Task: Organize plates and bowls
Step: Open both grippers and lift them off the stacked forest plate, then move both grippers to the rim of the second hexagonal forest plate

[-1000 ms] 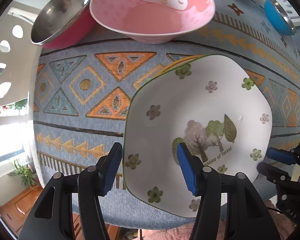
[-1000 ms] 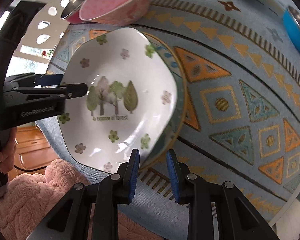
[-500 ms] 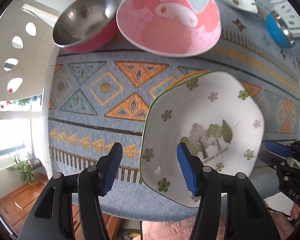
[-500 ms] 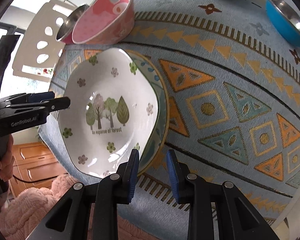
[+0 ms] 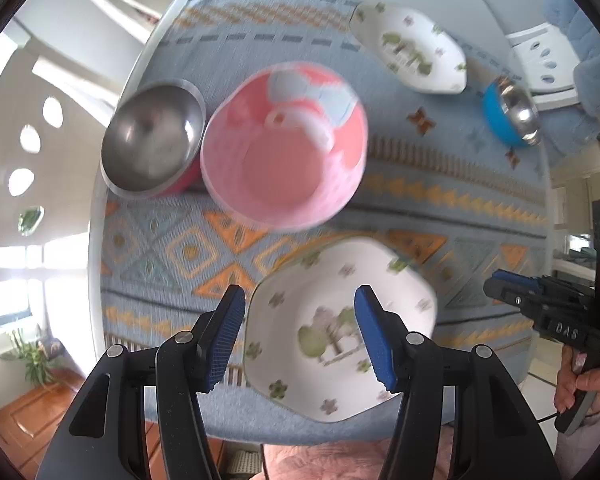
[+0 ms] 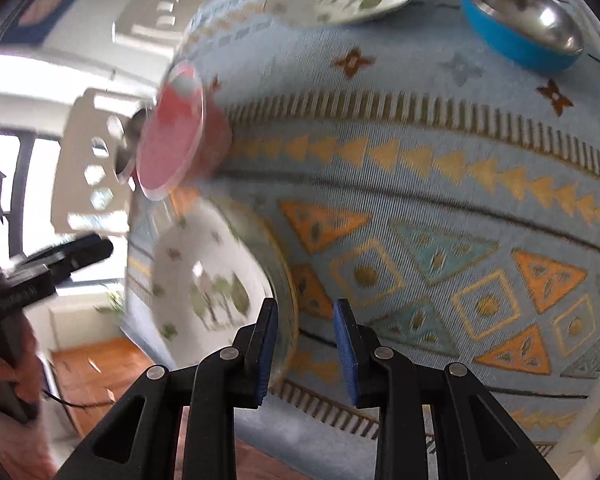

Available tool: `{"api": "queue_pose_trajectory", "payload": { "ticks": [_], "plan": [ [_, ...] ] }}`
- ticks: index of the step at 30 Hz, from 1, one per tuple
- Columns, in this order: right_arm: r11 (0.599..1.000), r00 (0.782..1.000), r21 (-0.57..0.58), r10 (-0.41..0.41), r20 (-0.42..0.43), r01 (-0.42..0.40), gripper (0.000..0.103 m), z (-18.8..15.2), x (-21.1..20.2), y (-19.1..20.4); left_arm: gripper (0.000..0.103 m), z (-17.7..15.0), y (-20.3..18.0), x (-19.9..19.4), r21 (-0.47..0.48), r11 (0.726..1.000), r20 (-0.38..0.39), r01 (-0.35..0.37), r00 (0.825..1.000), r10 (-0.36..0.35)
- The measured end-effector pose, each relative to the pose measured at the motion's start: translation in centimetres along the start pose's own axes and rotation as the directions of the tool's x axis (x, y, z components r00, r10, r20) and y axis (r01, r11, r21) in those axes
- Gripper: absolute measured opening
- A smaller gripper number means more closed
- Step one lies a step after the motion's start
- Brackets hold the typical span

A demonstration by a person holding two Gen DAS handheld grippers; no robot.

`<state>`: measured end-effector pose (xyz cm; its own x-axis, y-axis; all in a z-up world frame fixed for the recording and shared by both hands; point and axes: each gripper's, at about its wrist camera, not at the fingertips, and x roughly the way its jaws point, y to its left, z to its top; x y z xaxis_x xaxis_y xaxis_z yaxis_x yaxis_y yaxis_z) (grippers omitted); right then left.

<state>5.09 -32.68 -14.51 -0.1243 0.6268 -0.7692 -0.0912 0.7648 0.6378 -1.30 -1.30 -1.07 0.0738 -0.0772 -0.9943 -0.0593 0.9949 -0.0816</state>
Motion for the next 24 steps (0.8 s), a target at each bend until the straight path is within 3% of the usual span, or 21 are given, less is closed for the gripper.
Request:
{"api": "queue_pose_trajectory", "payload": {
  "ticks": [2, 3, 5, 14, 20, 24],
  "plan": [
    [1.000, 1.000, 0.014, 0.010, 0.021, -0.010, 0.033, 1.3, -1.2, -0.1, 0.055, 1.2, -0.7, -0.8, 0.012, 1.000, 0.014, 0.010, 1.000, -0.010],
    [1.000, 0.999, 0.014, 0.015, 0.035, -0.016, 0.044, 2.0, -1.7, -0.1, 0.055, 1.8, -1.0, -1.3, 0.019, 1.000, 0.024, 0.015, 1.000, -0.015],
    [1.000, 0.997, -0.002, 0.017, 0.076, -0.017, 0.054, 3.4, -3.0, 0.6, 0.055, 3.1, -1.6, -2.3, 0.037, 0.999, 0.051, 0.029, 0.998, -0.031],
    [0.996, 0.994, -0.070, -0.041, 0.105, 0.048, 0.054, 8.1, -3.0, 2.8, 0.056, 11.9, -3.5, -3.5, 0.043, 0.999, 0.128, 0.030, 0.991, -0.035],
    [0.997, 0.987, 0.014, -0.080, 0.142, 0.079, 0.054, 13.5, -2.4, 1.3, 0.057, 19.0, -3.9, -0.1, -0.021, 0.999, 0.126, 0.048, 0.991, -0.045],
    [0.993, 0.981, 0.083, -0.098, 0.164, 0.086, 0.054, 17.6, -3.0, -0.4, 0.057, 22.8, -4.0, 3.7, -0.054, 0.997, 0.085, 0.048, 0.995, -0.043]
  ]
}}
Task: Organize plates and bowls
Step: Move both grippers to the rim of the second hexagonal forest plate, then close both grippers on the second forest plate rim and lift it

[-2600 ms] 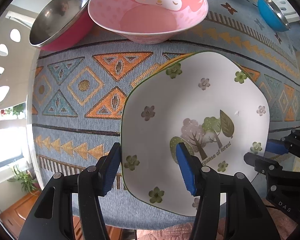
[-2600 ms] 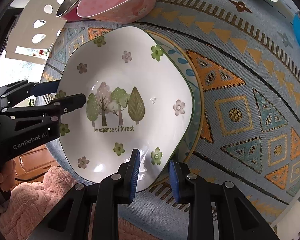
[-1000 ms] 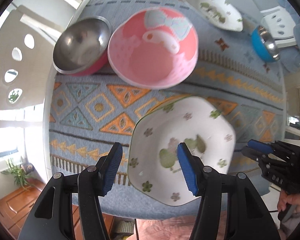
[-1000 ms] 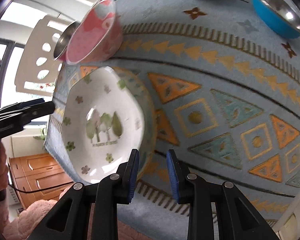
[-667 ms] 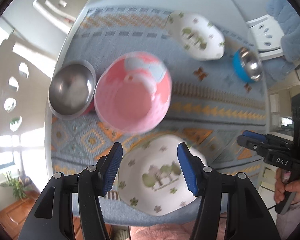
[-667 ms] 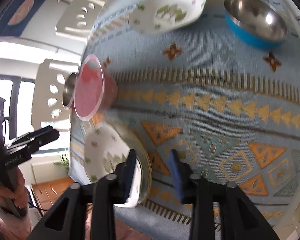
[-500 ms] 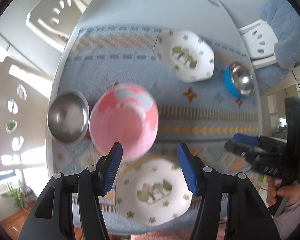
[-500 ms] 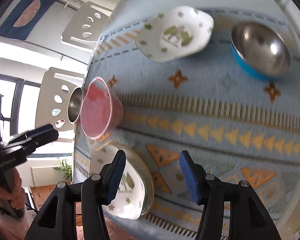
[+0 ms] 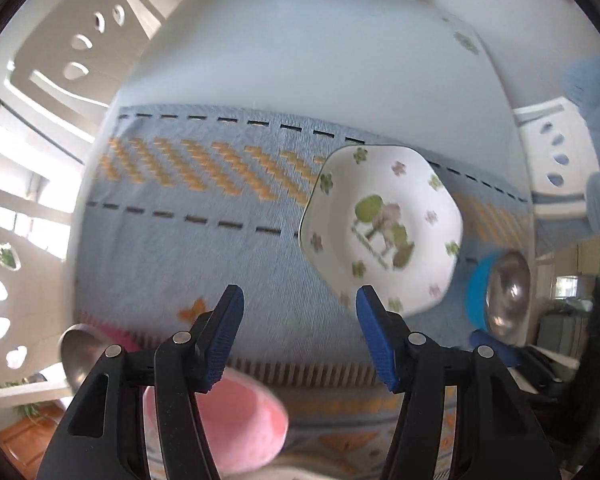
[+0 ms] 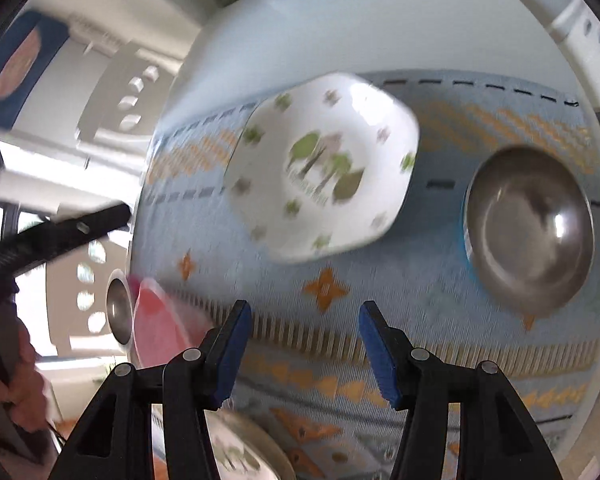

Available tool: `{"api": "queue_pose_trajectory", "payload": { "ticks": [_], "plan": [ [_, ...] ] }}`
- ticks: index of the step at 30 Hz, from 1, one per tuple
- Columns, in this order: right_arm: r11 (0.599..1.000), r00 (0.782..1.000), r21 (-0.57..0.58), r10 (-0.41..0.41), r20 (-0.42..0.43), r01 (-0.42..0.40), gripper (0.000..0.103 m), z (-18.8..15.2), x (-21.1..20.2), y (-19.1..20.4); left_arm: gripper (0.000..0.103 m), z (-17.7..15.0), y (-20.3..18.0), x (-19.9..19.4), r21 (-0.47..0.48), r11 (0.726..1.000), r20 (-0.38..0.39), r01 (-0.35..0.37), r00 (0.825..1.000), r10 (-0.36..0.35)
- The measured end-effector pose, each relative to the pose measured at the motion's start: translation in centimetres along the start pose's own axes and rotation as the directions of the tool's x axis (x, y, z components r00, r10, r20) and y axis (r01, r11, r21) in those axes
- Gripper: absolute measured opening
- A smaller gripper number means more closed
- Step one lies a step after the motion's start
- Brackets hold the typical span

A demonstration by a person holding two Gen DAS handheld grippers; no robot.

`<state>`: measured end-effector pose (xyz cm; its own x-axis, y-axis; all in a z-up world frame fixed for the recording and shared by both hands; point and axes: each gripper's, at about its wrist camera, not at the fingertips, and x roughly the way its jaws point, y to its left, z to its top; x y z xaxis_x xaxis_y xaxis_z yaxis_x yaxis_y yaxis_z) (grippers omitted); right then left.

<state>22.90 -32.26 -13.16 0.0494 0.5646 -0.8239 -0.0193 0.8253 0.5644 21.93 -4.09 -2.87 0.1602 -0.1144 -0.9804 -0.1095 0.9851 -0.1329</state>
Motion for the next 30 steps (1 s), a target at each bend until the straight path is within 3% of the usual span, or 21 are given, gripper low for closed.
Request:
{"api": "queue_pose_trajectory", "payload": {
  "ticks": [4, 9, 13, 14, 16, 24, 30],
  "plan": [
    [0.998, 0.996, 0.001, -0.067, 0.050, 0.067, 0.054, 4.9, -0.2, -0.7, 0.057, 2.2, 0.1, 3.8, -0.032, 0.999, -0.051, -0.011, 0.999, 0.009],
    [0.984, 0.984, 0.000, -0.177, 0.006, 0.177, 0.054, 9.7, 2.7, -1.9, 0.057, 3.5, 0.0, 7.2, -0.061, 0.998, -0.097, -0.011, 0.995, 0.005],
    [0.975, 0.974, -0.021, -0.222, -0.043, 0.221, 0.054, 10.8, 5.5, -2.4, 0.057, 3.9, -0.3, 8.6, -0.057, 0.998, -0.112, -0.025, 0.994, 0.018],
    [0.974, 0.973, -0.025, -0.225, -0.056, 0.224, 0.060, 10.9, 6.1, -2.5, 0.057, 3.9, -0.4, 8.9, -0.055, 0.998, -0.115, -0.025, 0.993, 0.019],
    [0.970, 0.969, -0.033, -0.242, -0.049, 0.241, 0.061, 11.1, 6.7, -2.7, 0.057, 4.0, -0.8, 9.4, -0.038, 0.999, -0.121, -0.035, 0.992, 0.030],
    [0.980, 0.973, -0.003, -0.197, -0.117, 0.198, 0.061, 11.2, 9.6, -4.2, 0.051, 4.7, -2.6, 11.2, 0.005, 0.999, -0.117, -0.045, 0.992, 0.046],
    [0.976, 0.970, -0.024, -0.218, -0.106, 0.217, 0.061, 11.4, 9.9, -3.8, 0.045, 5.2, -3.6, 12.8, 0.008, 0.998, -0.128, -0.057, 0.990, 0.058]
  ]
}}
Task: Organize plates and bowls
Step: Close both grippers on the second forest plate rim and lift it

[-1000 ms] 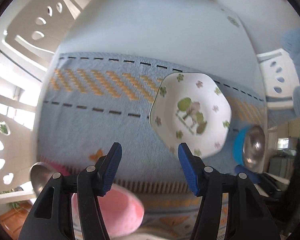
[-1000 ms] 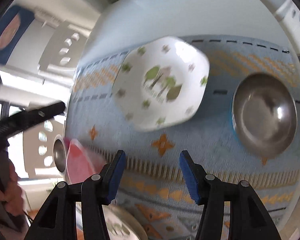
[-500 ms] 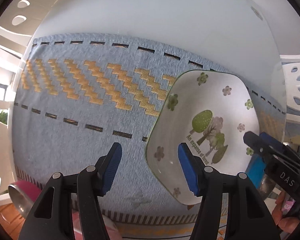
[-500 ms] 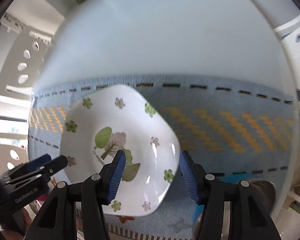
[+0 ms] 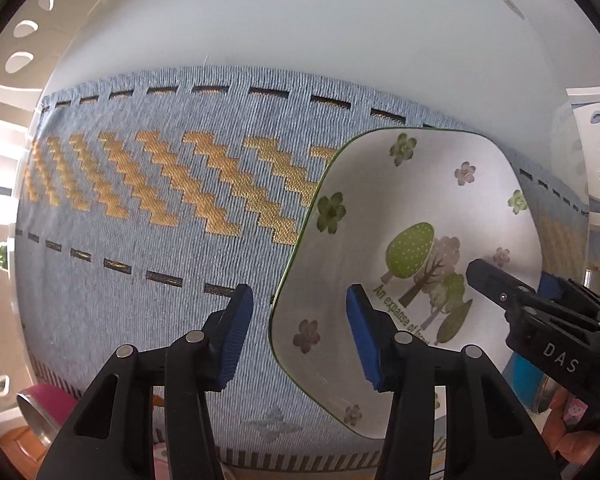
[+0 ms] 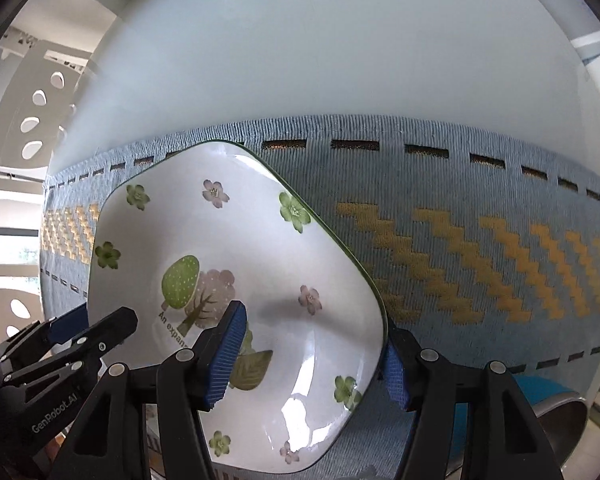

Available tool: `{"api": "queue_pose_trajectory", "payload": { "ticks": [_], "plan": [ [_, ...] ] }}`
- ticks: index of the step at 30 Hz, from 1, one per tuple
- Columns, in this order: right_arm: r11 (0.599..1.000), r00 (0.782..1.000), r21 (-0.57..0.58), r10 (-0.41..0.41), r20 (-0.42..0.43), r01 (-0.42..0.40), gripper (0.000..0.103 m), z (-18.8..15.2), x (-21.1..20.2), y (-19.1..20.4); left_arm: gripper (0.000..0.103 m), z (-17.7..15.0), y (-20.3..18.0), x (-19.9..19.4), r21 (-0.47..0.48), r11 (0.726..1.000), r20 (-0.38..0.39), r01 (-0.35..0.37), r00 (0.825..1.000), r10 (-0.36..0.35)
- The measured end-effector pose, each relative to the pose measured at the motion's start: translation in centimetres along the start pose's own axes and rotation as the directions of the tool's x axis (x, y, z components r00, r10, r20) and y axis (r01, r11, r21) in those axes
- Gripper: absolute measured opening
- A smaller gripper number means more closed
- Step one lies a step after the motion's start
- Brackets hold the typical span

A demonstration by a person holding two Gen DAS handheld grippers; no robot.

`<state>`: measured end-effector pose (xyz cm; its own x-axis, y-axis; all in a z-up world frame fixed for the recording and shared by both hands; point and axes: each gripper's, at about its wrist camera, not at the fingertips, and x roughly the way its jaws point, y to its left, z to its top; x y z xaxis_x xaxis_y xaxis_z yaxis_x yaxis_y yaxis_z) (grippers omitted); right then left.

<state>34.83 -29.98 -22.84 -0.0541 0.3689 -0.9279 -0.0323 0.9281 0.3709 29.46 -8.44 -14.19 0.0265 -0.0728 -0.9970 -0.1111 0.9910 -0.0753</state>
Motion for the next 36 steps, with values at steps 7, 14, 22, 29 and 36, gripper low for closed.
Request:
{"api": "queue_pose_trajectory", "payload": {
  "ticks": [7, 14, 22, 29, 36],
  "plan": [
    [1.000, 1.000, -0.010, -0.011, 0.011, 0.011, 0.061, 0.7, 0.6, 1.3, 0.036, 0.0, -0.1, 0.7, 0.002, 1.000, 0.004, 0.019, 1.000, -0.019],
    [1.000, 1.000, 0.008, -0.013, 0.027, 0.013, 0.039, 0.5, 0.3, 0.4, 0.036, -0.5, -0.9, 0.6, 0.023, 1.000, 0.015, 0.005, 1.000, -0.006],
    [0.998, 0.999, -0.059, -0.031, 0.042, 0.033, 0.035, -0.1, -0.8, 2.3, 0.036, -1.9, 0.7, -1.3, 0.019, 1.000, 0.028, -0.011, 1.000, 0.010],
    [0.993, 0.997, -0.115, 0.016, 0.070, -0.008, 0.034, -1.1, -2.6, 4.5, 0.036, -3.0, 3.3, -3.9, -0.006, 1.000, 0.060, -0.001, 0.998, 0.001],
    [0.987, 0.993, -0.156, 0.051, 0.106, -0.034, 0.034, -2.7, -5.9, 5.5, 0.036, -4.7, 4.8, -7.4, -0.012, 1.000, 0.108, 0.007, 0.994, -0.006]
  ]
}}
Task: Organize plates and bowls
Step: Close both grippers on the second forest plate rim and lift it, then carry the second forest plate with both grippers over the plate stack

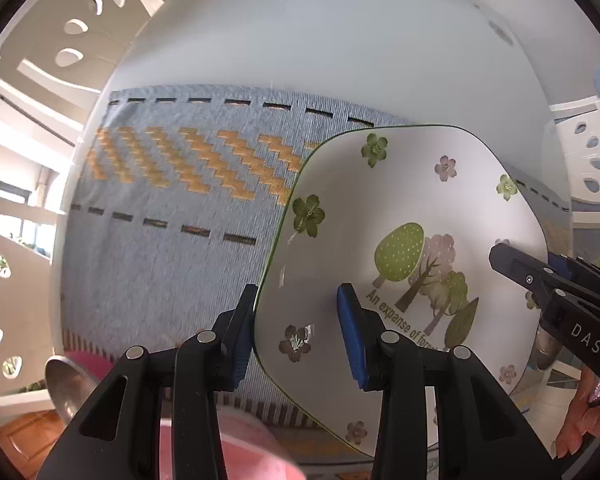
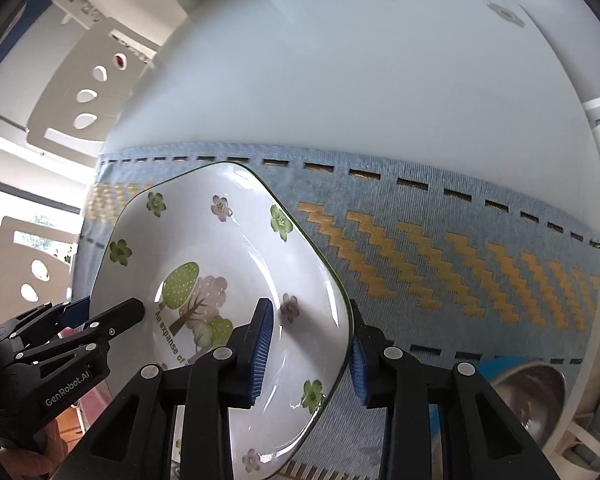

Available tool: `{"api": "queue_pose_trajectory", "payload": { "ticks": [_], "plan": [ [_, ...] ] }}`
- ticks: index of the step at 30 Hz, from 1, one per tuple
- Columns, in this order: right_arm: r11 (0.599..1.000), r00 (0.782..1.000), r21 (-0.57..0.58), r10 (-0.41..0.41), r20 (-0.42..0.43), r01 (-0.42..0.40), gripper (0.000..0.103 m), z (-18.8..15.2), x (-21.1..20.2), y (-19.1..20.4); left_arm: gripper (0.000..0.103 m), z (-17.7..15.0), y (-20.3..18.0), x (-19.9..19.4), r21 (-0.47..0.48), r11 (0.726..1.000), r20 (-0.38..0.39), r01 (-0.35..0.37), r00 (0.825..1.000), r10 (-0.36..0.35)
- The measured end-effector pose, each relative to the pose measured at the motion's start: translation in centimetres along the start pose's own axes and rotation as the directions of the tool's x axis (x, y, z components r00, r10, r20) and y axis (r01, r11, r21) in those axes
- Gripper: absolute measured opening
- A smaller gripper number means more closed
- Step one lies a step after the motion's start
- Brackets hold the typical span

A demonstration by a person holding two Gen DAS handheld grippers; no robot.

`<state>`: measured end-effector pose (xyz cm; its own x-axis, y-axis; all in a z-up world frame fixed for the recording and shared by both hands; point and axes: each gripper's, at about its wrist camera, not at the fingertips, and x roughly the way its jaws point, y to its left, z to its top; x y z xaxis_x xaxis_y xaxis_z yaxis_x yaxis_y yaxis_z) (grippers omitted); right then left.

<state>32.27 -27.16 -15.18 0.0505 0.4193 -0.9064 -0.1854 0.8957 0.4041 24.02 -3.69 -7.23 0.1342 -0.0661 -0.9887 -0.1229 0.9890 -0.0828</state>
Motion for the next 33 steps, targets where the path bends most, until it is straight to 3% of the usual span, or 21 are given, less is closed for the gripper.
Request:
{"api": "queue_pose_trajectory", "payload": {
  "ticks": [12, 16, 24, 33],
  "plan": [
    [0.999, 0.998, -0.024, 0.030, 0.046, -0.029, 0.034, -5.5, -5.6, 2.9, 0.036, -5.1, 2.8, -5.4, -0.033, 0.998, 0.051, 0.052, 0.997, -0.051],
    [0.997, 0.996, -0.019, 0.075, 0.040, -0.075, 0.034, -7.9, -6.8, 3.5, 0.036, -7.1, 4.2, -7.4, -0.055, 0.996, 0.085, 0.076, 0.994, -0.071],
    [0.990, 0.990, -0.026, 0.140, 0.026, -0.139, 0.034, -11.7, -7.8, 6.3, 0.036, -11.3, 6.9, -10.5, -0.100, 0.988, 0.130, 0.117, 0.986, -0.104],
    [0.986, 0.986, -0.025, 0.167, 0.004, -0.167, 0.034, -15.4, -7.6, 7.8, 0.036, -14.9, 8.1, -11.2, -0.091, 0.990, 0.122, 0.107, 0.988, -0.095]
  ]
}}
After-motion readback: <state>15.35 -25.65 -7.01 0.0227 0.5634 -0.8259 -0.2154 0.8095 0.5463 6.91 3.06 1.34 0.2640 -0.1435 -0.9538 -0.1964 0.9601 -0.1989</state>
